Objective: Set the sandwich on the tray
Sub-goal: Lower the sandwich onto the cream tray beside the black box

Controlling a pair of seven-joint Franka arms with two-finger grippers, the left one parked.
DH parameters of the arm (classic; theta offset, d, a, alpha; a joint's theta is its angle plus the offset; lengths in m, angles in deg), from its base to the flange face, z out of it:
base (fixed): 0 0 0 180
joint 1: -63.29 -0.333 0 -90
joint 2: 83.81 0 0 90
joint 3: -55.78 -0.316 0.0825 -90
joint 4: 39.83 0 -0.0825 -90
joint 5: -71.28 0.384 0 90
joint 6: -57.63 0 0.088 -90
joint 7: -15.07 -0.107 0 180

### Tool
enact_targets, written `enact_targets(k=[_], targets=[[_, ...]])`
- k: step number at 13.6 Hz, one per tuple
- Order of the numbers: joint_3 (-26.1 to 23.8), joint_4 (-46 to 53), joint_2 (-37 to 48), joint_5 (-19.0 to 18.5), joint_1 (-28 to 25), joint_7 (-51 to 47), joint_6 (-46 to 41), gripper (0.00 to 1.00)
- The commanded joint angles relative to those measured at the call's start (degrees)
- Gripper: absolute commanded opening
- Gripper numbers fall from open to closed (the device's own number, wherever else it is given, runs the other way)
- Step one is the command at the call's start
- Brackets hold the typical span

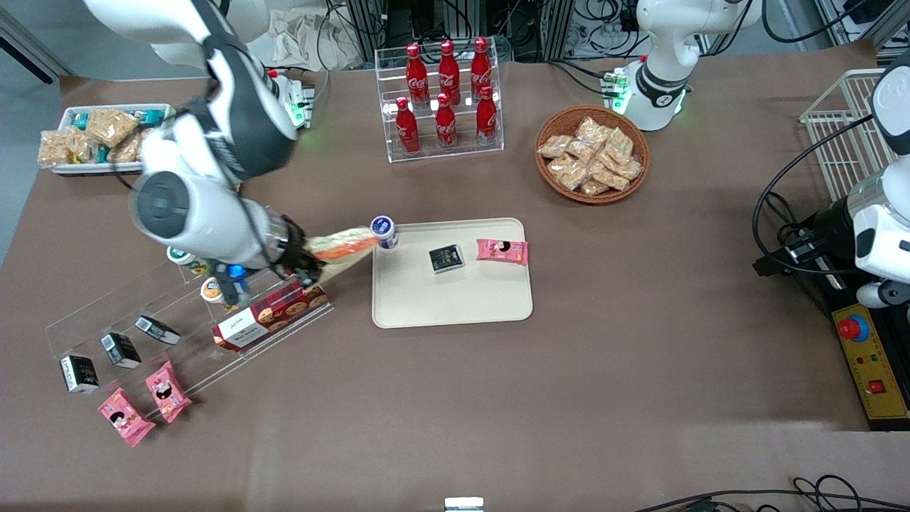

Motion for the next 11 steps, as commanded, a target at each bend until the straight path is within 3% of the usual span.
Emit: enact_targets(k=[1,8,11], targets=[[0.5,0.4,-3.2,1.6,-3.8,-7.9,6.9,0.0],[0.8,1.2,-14.7,0.2,-14.8,-28.9,27.1,0.0],[1.0,1.2,-17.5,-0.6,-17.0,-30.7,28.5,0.0]])
